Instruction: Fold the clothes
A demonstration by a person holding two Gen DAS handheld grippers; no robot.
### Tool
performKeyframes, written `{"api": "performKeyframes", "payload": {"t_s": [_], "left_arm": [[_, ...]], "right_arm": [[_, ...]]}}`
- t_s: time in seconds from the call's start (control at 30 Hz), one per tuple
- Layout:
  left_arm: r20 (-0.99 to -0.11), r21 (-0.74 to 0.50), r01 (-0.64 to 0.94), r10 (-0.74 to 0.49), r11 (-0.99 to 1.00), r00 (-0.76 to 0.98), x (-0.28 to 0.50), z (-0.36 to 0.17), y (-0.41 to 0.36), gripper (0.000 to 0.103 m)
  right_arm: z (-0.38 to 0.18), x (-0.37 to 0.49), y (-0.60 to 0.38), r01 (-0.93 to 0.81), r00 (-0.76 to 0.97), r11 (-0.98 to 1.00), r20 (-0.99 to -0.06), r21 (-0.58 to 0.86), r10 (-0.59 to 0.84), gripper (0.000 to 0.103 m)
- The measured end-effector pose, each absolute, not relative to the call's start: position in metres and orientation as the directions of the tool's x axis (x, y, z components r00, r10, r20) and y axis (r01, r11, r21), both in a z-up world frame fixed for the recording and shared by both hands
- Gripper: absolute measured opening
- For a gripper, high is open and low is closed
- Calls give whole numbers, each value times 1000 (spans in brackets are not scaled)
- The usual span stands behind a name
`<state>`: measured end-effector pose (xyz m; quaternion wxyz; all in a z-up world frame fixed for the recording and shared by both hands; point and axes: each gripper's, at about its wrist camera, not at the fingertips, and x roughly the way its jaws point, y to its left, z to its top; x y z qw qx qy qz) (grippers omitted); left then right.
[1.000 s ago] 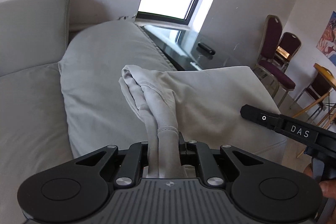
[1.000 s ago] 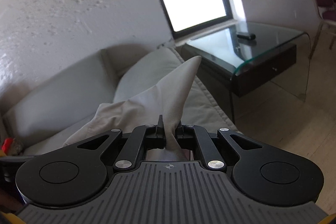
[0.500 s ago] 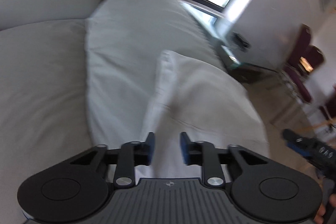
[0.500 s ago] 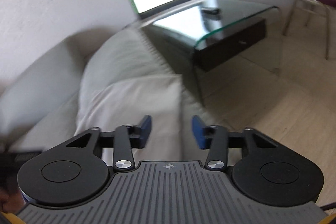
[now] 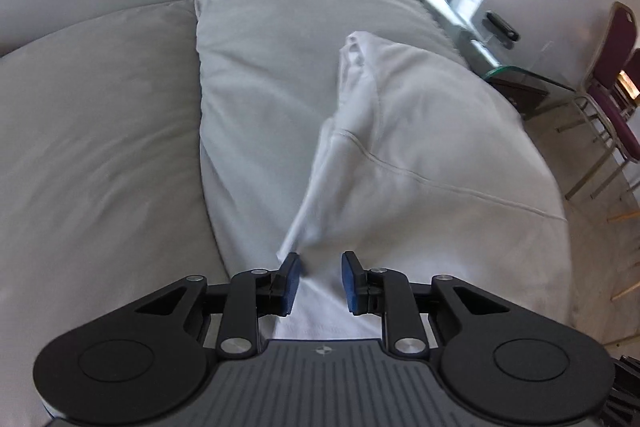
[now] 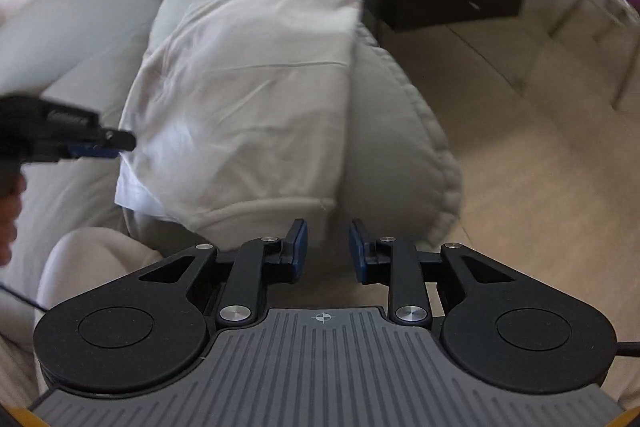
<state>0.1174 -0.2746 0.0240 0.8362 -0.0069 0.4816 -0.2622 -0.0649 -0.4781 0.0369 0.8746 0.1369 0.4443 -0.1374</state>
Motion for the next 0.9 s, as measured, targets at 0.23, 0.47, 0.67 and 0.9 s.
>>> {"api": "performKeyframes", "payload": {"t_s": [0.23, 0.47, 0.67, 0.9], "left_arm": [[-729, -221, 526, -497, 821, 470, 49, 96, -270, 68], [-670, -114, 562, -481, 819, 565, -7, 148, -250, 90], [-651, -102, 559, -480, 823, 587, -39, 170, -238, 101], [-617, -95, 547, -480, 832, 623, -59, 182, -232, 102]], "right_arm": [[108, -96, -462, 351, 692, 906, -718, 237, -81, 52], [167, -130, -425, 342, 737, 927, -656, 152, -165, 69], [196, -157, -414, 361, 739, 923, -644, 131, -198, 73], [211, -174, -404, 371, 731, 923, -644, 99, -225, 77]]}}
